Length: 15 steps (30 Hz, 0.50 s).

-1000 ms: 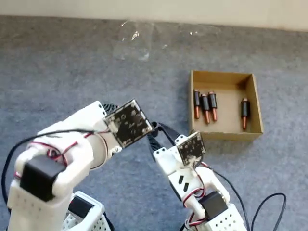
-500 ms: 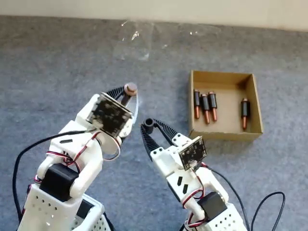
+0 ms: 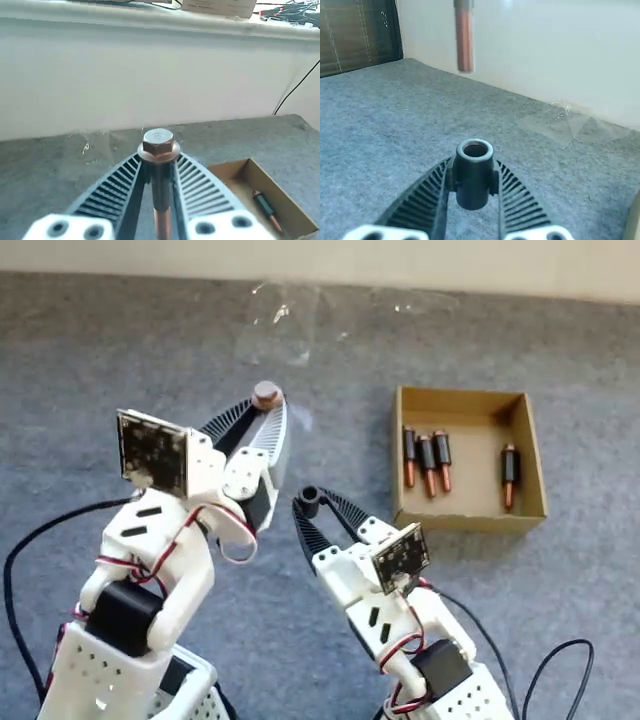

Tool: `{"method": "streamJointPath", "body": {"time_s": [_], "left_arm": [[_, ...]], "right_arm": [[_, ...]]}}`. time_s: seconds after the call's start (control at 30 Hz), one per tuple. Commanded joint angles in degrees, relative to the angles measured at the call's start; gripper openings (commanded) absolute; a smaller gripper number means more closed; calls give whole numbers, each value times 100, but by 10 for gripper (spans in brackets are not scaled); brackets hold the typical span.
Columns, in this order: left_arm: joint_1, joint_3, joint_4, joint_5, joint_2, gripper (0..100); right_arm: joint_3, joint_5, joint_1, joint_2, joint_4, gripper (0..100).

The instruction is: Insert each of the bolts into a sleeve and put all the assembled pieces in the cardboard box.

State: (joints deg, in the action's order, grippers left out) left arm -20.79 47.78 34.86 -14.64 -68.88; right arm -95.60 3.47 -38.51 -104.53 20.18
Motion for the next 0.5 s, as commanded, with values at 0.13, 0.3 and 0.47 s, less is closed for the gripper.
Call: {"method": "streamJointPath", "body": {"time_s": [0.13, 0.3, 0.47], "left_arm": [[-620, 180, -519, -211, -119, 5], [-954, -22, -501, -211, -110, 5], [-1253, -31, -158, 246, -119, 5]], "right_arm": [[-453, -35, -31, -57, -198, 4], [-462, -26, -31, -57, -189, 4], [-576, -26, -31, -57, -189, 4]]}}
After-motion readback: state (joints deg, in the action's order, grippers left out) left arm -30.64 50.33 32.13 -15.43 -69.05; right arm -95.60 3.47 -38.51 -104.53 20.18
